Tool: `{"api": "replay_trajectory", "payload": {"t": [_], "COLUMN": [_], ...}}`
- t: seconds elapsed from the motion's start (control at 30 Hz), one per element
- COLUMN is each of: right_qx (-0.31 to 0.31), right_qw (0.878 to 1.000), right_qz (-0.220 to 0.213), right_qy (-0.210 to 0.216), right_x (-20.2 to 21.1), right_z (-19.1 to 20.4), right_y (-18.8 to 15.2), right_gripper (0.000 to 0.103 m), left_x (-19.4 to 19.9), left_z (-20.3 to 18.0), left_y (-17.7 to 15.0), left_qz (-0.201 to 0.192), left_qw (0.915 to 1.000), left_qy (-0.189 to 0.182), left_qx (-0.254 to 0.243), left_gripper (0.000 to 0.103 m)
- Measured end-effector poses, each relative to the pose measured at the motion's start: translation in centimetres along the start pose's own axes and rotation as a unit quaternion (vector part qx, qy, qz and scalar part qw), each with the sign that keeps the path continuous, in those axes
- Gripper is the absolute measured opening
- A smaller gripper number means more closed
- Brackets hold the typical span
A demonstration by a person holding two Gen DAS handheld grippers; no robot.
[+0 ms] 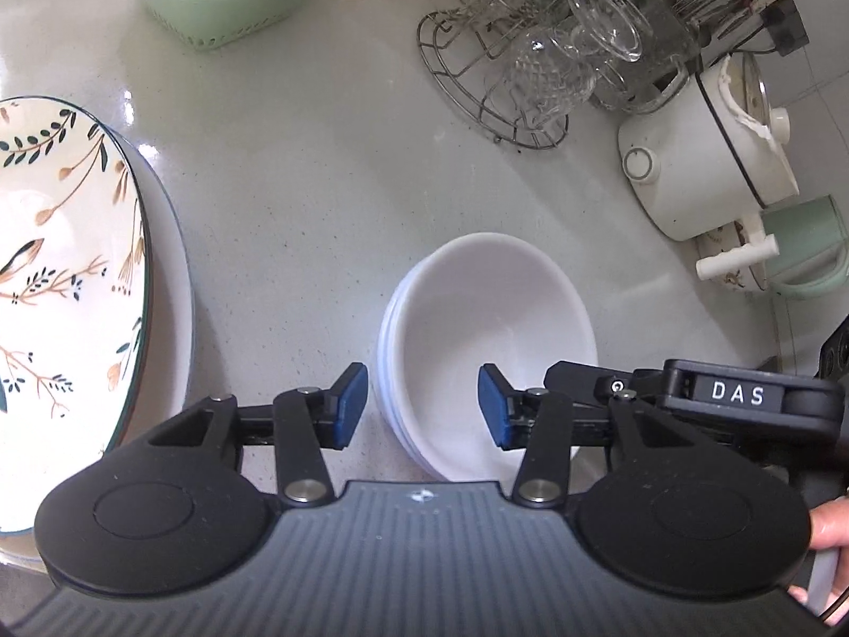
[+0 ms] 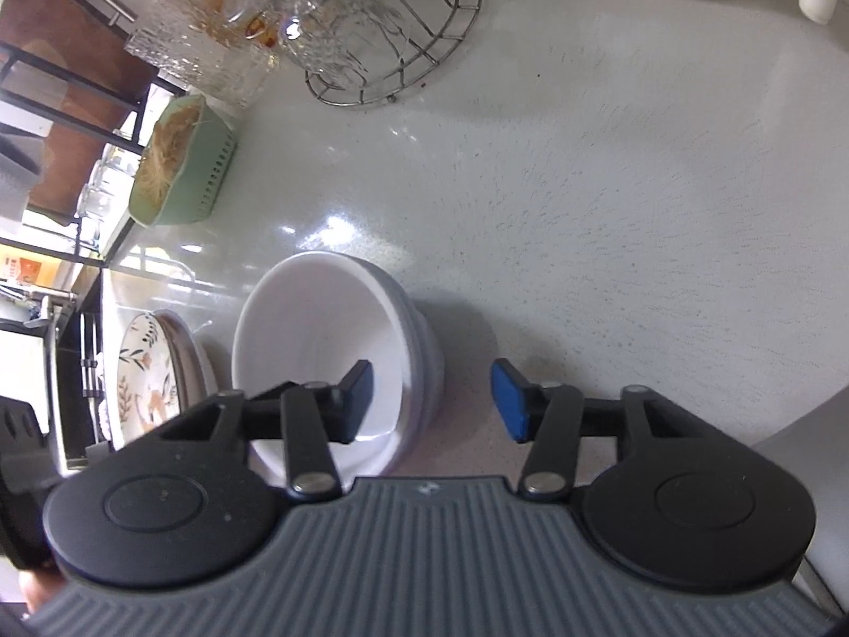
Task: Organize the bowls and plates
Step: 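Close both grippers on the rim of the nested bowl stack, then lift the bowl stack and carry it over the plate stack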
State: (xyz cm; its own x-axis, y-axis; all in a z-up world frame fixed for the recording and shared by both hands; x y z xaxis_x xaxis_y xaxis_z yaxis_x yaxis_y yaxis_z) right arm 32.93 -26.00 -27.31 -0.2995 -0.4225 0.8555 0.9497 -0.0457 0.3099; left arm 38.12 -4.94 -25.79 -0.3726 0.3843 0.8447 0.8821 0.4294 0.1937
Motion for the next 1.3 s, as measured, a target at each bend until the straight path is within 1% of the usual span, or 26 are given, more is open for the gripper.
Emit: {"api": "replay_trajectory", "payload": {"t": [0.07, 0.13, 0.23, 0.3, 0.37, 0.43, 0.47, 0.5, 0.53, 0.57, 0.67, 0.8, 1.03, 1.23, 1.3], "right_qx": [-0.007, -0.006, 0.004, 0.012, 0.020, 0.020, 0.018, 0.014, 0.009, 0.005, 0.004, 0.008, 0.004, 0.003, -0.003], "right_qw": [1.000, 1.000, 0.999, 0.999, 0.999, 0.999, 0.999, 0.999, 0.999, 0.999, 0.999, 0.998, 0.999, 0.999, 0.999], "right_qz": [0.004, 0.011, 0.024, 0.035, 0.037, 0.037, 0.041, 0.044, 0.046, 0.047, 0.051, 0.053, 0.052, 0.035, 0.038], "right_qy": [0.006, 0.011, 0.029, 0.033, 0.030, 0.027, 0.025, 0.020, 0.018, 0.016, 0.020, 0.016, -0.011, -0.007, -0.006], "right_x": [-0.3, -0.6, -1.2, -1.7, -2.0, -2.2, -2.3, -2.4, -2.5, -2.6, -2.8, -2.9, -2.8, -1.7, -1.5], "right_z": [-0.1, -0.2, -0.1, 0.1, 0.4, 0.4, 0.3, 0.1, 0.0, -0.2, -0.3, -0.2, 0.0, 0.4, 0.6], "right_y": [0.1, 0.2, 0.1, 0.2, 0.3, 0.5, 0.5, 0.5, 0.5, 0.5, 0.5, 0.6, 0.7, 0.9, 0.9], "right_gripper": [0.043, 0.042, 0.038, 0.031, 0.028, 0.026, 0.022, 0.021, 0.021, 0.020, 0.021, 0.020, 0.020, 0.020, 0.020], "left_x": [-0.4, -0.7, -1.3, -1.6, -1.8, -2.1, -2.2, -2.1, -2.2, -2.2, -2.1, -2.2, -2.1, -0.9, -0.3], "left_z": [0.1, 0.2, 0.3, 0.4, 0.5, 0.7, 0.7, 0.8, 0.9, 1.0, 1.1, 0.9, 0.1, -0.1, -0.1], "left_y": [0.1, 0.3, 0.5, 0.4, 0.3, 0.1, 0.0, -0.1, -0.1, -0.1, -0.1, -0.1, -0.5, -0.2, 0.1], "left_qz": [0.000, -0.004, -0.005, -0.005, -0.006, -0.007, -0.010, -0.014, -0.016, -0.018, -0.021, -0.017, -0.004, -0.006, -0.009], "left_qw": [1.0000, 1.0000, 0.9999, 0.9998, 0.9996, 0.9994, 0.9993, 0.9993, 0.9993, 0.9992, 0.9990, 0.9993, 0.9997, 0.9997, 0.9996], "left_qy": [-0.001, 0.007, 0.012, 0.014, 0.018, 0.014, 0.016, 0.017, 0.018, 0.017, 0.013, 0.016, 0.019, 0.007, 0.001], "left_qx": [0.001, -0.001, 0.011, 0.016, 0.021, 0.031, 0.032, 0.030, 0.030, 0.032, 0.038, 0.029, 0.018, 0.021, 0.026], "left_gripper": [0.050, 0.047, 0.047, 0.045, 0.042, 0.038, 0.033, 0.030, 0.024, 0.023, 0.023, 0.023, 0.023, 0.023, 0.023]}}
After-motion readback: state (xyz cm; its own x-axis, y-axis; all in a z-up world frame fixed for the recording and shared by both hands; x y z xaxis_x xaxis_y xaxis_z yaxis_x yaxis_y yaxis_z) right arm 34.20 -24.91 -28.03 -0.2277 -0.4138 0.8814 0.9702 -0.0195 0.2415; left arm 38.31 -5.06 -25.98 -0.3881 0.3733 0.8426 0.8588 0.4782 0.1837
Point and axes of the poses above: each gripper's, at about its wrist camera, not at the fingertips, and x roughly against the way its jaws point, z to its left, y to its top, the point moved 5 cm from there along -x, roughly the way its jaws point, and after that the axes turned 10 degrees about x, right-handed, at the moved point
